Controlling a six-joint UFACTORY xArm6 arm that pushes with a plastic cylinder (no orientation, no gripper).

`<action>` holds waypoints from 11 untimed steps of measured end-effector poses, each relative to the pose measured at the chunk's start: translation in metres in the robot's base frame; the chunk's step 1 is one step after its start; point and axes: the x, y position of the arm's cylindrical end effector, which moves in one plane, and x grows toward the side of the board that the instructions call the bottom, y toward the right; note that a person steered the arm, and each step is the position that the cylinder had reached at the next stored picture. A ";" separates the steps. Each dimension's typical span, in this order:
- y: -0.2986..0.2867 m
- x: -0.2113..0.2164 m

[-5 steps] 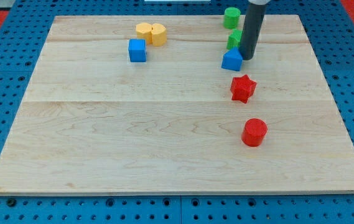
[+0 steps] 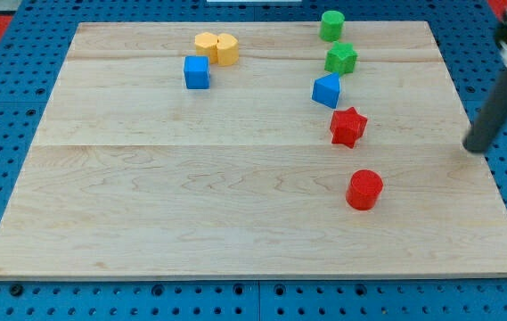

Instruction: Point your arm at blue cube

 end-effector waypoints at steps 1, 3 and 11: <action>-0.001 0.091; -0.187 0.123; -0.457 -0.120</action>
